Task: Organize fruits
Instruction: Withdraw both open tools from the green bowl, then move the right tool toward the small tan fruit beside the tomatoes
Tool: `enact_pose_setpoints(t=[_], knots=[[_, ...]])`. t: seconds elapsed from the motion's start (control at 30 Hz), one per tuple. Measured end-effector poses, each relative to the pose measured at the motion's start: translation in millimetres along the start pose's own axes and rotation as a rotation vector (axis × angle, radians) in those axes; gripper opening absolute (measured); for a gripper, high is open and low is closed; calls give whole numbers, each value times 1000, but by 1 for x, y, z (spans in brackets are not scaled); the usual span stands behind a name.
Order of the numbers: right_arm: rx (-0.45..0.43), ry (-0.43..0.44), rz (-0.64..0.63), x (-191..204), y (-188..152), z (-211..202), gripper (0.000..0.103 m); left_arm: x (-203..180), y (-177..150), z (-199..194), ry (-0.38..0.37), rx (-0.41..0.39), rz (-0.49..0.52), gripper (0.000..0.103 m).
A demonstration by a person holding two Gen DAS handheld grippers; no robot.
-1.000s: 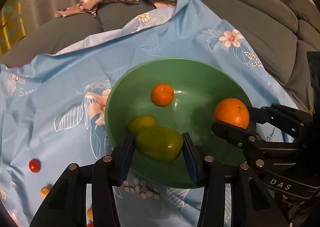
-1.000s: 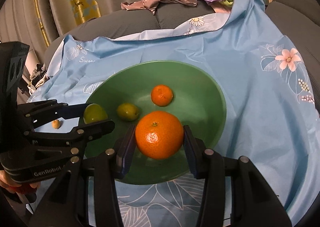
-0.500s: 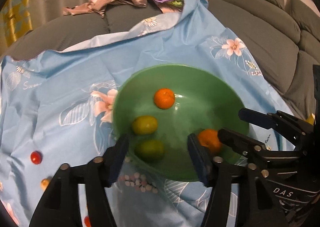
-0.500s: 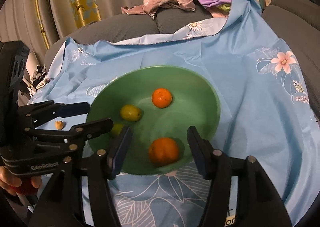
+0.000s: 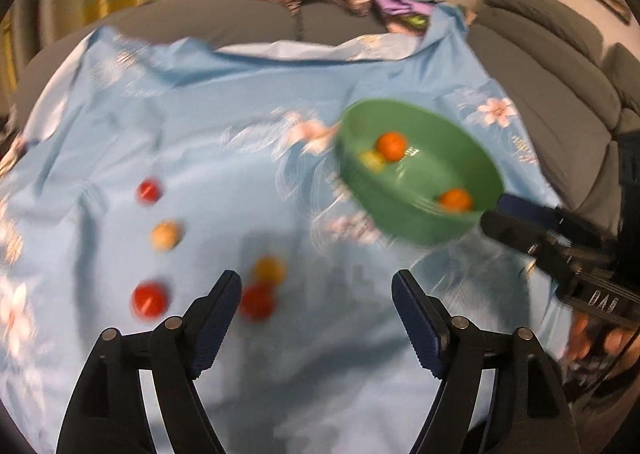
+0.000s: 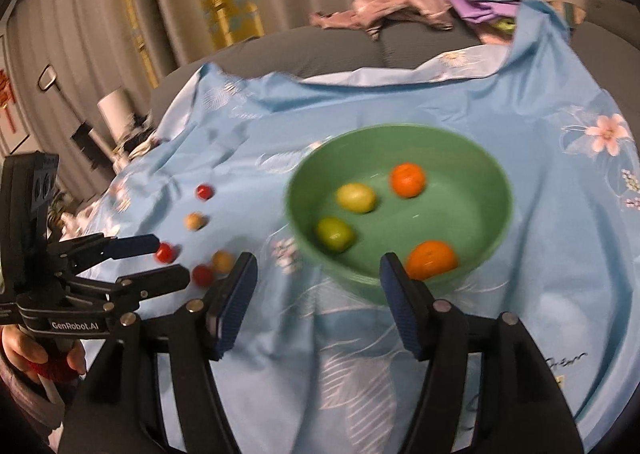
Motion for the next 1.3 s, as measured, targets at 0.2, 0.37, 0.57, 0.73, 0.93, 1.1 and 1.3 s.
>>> enact_pose_setpoints(t=[0.2,0.37,0.57,0.73,0.93,1.1,1.3], knots=[[54,40,-56,35,-14,5,68,30,-44,-13,60,58,-44,78],[79,67,-117,60,-22,6,69,51,-66,-23,53,79,-127,77],[105,75,-165,78,-28,9,69,69,-72,-37,64,56,-182,77],[126,79,-180,88,-33,13,69,77,-73,-42,61,38,-199,77],[150,82,-203,99,-35,22,69,82,-78,-37,3,54,-236,77],[164,86,-207,102,-35,29,69,81,-75,-38,-2,43,-223,77],[182,89,-203,103,-36,39,69,83,-74,-32,1,50,-204,77]])
Point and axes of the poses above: each gripper's, at about its wrist camera, not at the fingertips, and z roughly the way its jaws point, x to its left, y to its top, the point moved 5 cm from there along z, roughly the way its jaws point, and after that the axes turned 1 degree about y, right-handed, at the moved point
